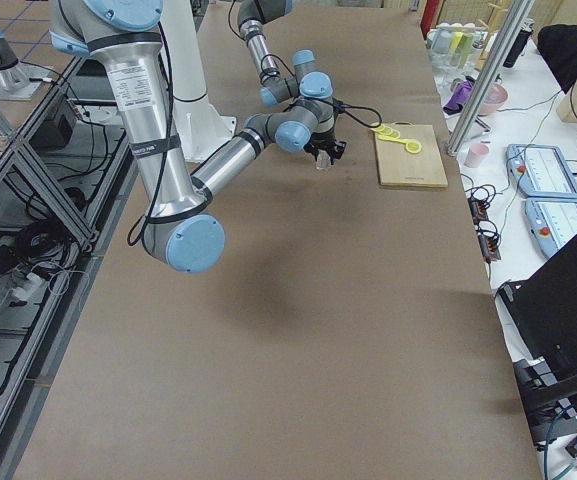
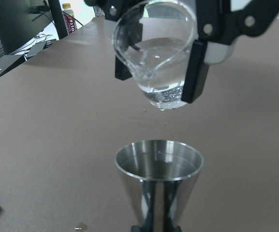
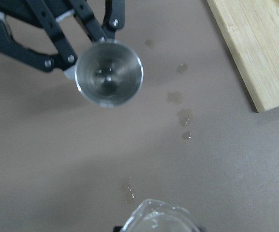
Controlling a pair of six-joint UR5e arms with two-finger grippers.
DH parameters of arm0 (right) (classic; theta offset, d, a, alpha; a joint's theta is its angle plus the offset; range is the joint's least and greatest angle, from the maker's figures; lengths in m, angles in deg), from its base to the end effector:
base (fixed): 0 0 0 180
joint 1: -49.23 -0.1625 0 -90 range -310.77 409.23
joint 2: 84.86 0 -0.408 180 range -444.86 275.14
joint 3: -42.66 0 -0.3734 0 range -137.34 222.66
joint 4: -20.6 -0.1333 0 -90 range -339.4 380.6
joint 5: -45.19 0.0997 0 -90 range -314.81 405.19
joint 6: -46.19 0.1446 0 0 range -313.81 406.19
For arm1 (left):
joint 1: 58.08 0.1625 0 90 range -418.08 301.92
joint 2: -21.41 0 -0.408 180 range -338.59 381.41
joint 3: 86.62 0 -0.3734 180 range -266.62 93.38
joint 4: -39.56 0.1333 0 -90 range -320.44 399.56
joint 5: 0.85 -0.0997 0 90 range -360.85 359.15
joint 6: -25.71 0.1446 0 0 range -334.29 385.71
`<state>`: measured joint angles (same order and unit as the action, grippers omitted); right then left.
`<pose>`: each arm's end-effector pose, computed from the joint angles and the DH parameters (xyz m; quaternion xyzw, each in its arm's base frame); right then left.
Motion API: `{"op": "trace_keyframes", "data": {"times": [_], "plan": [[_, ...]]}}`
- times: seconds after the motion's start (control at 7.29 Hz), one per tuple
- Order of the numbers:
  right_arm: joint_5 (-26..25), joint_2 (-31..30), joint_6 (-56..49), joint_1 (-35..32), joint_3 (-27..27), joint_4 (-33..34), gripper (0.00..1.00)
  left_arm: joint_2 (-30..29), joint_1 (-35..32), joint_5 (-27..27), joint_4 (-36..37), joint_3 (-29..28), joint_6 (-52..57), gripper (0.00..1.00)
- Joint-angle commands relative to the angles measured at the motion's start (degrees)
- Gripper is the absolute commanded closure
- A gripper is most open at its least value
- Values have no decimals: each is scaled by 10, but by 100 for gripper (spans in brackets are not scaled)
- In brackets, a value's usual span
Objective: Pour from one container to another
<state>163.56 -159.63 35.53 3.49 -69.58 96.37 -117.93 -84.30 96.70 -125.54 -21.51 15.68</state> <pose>-0.3482 -0.4498 0.3296 0.3409 -0.3333 -0.4971 0.7249 0.6441 -0.4446 0.1517 0.5837 0.4915 0.3361 0.5521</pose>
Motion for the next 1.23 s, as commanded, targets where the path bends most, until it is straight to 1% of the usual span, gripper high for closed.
{"op": "trace_keyframes", "data": {"times": [0.0, 0.14, 0.27, 0.41, 0.55, 0.69, 0.82, 0.96, 1.1], "plan": [[8, -77, 4, -8, 3, -117, 100, 33, -8, -15, -4, 30, -2, 100], [20, -107, 10, -15, 6, -171, 100, 55, -15, -16, -7, 50, -2, 100], [41, -130, 13, -28, 6, -195, 100, 83, -21, -15, -8, 72, -2, 100], [55, -145, 14, -36, 21, -236, 100, 109, -28, -15, -14, 90, -2, 100], [69, -156, 30, -47, 65, -310, 100, 131, -34, -15, -27, 101, -3, 100], [83, -161, 62, -56, 129, -416, 100, 154, -39, -15, -35, 118, -3, 100], [84, -162, 98, -67, 207, -533, 100, 180, -46, -16, -39, 141, -3, 100], [95, -162, 130, -79, 258, -614, 100, 209, -59, -16, -39, 165, -3, 100], [102, -162, 149, -87, 289, -660, 100, 241, -72, -16, -54, 179, -3, 100]]}}
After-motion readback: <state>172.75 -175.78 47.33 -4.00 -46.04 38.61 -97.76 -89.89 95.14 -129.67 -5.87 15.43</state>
